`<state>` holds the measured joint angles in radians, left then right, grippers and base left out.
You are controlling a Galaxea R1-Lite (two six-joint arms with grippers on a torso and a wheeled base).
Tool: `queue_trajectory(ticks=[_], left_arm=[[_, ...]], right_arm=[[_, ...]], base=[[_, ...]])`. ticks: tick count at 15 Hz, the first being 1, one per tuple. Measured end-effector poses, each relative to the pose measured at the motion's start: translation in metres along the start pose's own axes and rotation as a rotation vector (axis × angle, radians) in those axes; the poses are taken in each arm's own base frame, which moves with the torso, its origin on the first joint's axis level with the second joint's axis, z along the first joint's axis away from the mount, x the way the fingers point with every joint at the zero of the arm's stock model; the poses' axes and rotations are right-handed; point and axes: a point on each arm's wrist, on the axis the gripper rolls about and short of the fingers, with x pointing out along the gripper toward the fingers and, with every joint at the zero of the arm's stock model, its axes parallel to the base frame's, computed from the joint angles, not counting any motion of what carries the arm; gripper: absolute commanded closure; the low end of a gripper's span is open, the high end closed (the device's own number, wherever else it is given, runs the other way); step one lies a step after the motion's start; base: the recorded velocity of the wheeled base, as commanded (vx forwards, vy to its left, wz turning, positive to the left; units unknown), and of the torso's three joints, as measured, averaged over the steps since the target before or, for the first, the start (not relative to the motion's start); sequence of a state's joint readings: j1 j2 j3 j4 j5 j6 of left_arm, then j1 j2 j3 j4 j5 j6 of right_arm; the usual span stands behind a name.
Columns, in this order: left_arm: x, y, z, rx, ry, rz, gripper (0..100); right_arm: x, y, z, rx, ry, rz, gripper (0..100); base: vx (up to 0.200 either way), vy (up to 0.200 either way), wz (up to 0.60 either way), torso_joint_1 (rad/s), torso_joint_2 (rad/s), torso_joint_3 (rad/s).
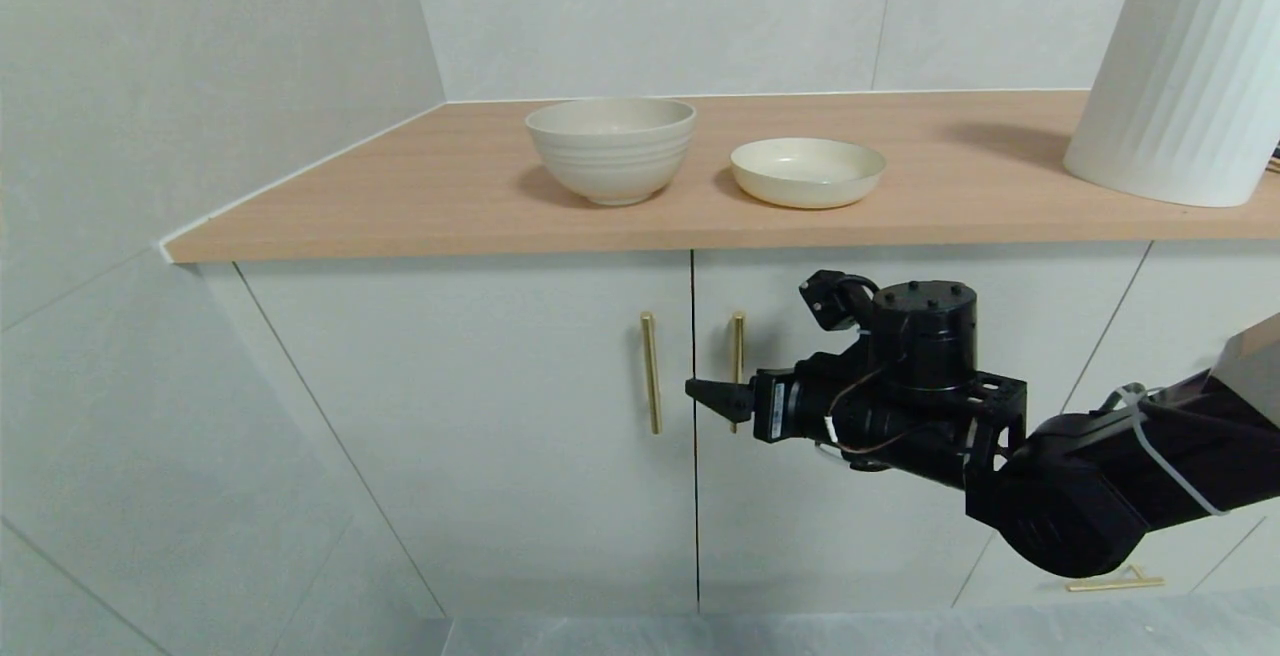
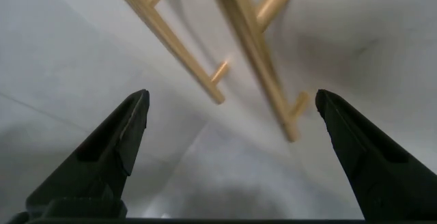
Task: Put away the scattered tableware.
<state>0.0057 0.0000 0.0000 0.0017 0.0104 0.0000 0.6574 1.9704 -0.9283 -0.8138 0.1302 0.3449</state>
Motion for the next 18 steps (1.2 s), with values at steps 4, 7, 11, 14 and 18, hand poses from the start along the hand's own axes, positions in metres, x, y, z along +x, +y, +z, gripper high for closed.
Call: queue_trajectory(ticks=[4,7,11,14,18], left_arm=[[0.000,0.000,0.000,0.000,0.000,0.000,0],[0.000,0.000,0.000,0.000,0.000,0.000,0],[0.000,0.000,0.000,0.000,0.000,0.000,0],[0.000,0.000,0.000,-0.001,0.000,0.000,0],[0.000,0.000,0.000,-0.001,0.000,0.000,0]], right_arm=[[0.001,0.005,0.000,0.031,0.015,0.031,0],[0.002,0.011,-0.002,0.052,0.015,0.047,0],[0.000,0.023,-0.006,0.057,0.031,0.076,0],[-0.007,0.034,-0.005,0.063,0.029,0.109,0],[-0.013,0.037,-0.005,0.048,0.034,0.111,0]], base=[[0.000,0.000,0.00,0.000,0.00,0.000],[0.000,0.000,0.00,0.000,0.00,0.000],[0.000,0.000,0.00,0.000,0.00,0.000],[0.000,0.000,0.00,0.000,0.00,0.000],[0.000,0.000,0.00,0.000,0.00,0.000]])
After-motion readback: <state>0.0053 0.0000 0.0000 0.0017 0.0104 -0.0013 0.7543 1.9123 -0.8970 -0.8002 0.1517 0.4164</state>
